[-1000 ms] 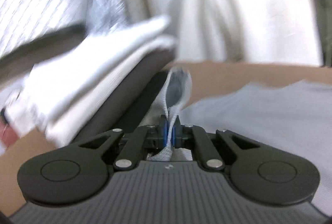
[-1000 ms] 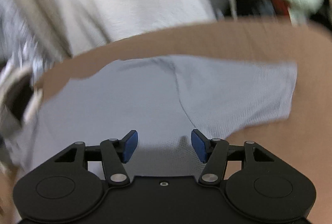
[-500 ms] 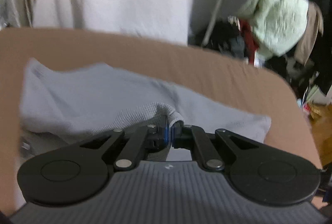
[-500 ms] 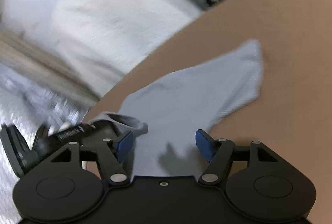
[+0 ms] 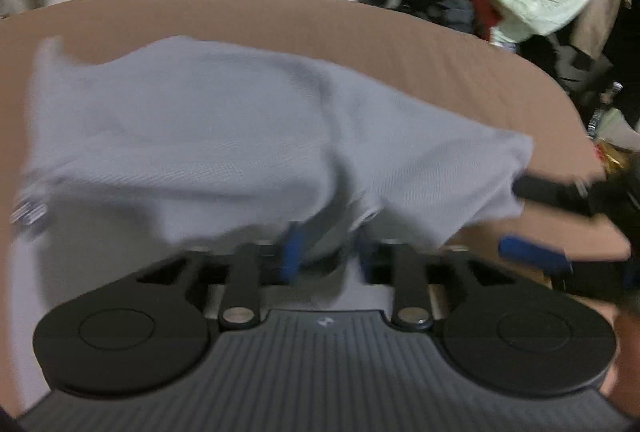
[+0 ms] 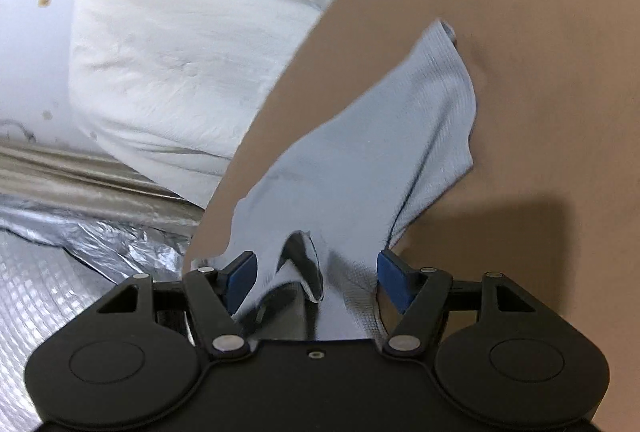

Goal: Fold clothes

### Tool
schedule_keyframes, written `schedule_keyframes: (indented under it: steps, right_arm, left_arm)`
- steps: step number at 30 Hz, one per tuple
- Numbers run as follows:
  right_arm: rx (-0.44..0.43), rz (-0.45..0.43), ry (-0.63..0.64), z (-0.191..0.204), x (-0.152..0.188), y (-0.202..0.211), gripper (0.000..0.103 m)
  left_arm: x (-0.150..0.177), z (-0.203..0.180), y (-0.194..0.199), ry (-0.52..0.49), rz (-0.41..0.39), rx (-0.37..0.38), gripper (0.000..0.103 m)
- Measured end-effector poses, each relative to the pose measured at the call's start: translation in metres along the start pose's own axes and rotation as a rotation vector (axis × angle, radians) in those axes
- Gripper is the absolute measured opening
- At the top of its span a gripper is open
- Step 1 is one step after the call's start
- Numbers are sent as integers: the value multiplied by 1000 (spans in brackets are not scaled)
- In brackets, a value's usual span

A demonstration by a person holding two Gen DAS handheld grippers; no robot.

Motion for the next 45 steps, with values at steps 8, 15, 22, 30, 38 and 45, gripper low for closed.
schedule_keyframes:
  steps: [8,15,22,30,38,45]
  right_arm:
    - [-27,56,3,2,5,-10,72]
    - [53,145,35,17,29,-21,72]
    - [103,210,104,44,77,-32,72]
    - [200,272,257,76,123,-47,72]
    - [299,220,459,84,132,-59,72]
    - [230,82,330,54,102,-83,72]
  left_arm:
    - [105,72,87,-89,-33,-265,64]
    - [159,107,127,-123,-22,-447,64]
    - [171,115,156,-43,-12,-313,78]
    - [218,106,143,-16,13,-217,103]
    - [242,111,133,-84,67,-167,67]
    - [245,124,123,-55,49,-118,83]
Point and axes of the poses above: each gripper's, at about its wrist camera, not at the fingertips, and y roughly against the way its jaws point, z to its left, x to its underside, the point moved 2 cm from there along -y, roughly the way its jaws point, and after that the axes turned 2 degrees about -z, right-handed, at the moved point
